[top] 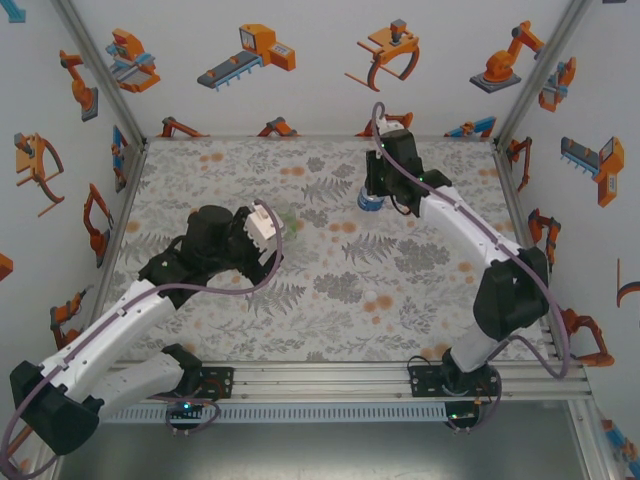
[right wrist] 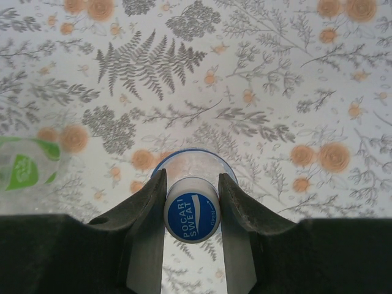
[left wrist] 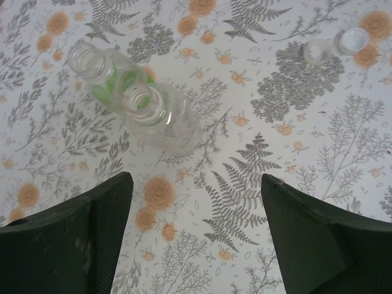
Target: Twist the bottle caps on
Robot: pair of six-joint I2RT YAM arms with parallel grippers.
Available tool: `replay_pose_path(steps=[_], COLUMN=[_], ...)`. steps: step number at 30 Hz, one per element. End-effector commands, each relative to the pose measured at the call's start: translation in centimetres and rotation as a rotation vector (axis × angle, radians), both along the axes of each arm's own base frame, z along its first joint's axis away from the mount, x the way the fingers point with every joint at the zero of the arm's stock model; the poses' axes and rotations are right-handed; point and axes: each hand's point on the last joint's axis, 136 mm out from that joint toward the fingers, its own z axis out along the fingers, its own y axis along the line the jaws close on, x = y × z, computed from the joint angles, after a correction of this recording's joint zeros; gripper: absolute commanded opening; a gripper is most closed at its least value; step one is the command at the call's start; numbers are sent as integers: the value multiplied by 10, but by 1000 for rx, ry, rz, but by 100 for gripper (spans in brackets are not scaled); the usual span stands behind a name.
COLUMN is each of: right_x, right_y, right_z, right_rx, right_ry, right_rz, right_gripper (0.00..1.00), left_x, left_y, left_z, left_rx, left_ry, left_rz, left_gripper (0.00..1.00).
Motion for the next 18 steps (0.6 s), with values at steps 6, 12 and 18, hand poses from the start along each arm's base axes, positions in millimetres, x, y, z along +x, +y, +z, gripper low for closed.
replay_pose_path(steps=[6,12,18], right_x=[43,50,47], right_y=[-17,-19,-22], right_z=[-3,-20,-36], right_rx=[-39,-43,-60], right_ry=[-44,-25,-7], right_rz=[-18,-16,-19], right_gripper=[2,5,13], left_x=[27,30,30], left_y=[22,25,25], left_z=[11,12,14], left_rx=[9,1,-6], left_ry=[-42,-51,-58], left_rz=[154,158,156], left_gripper=[79,79,79])
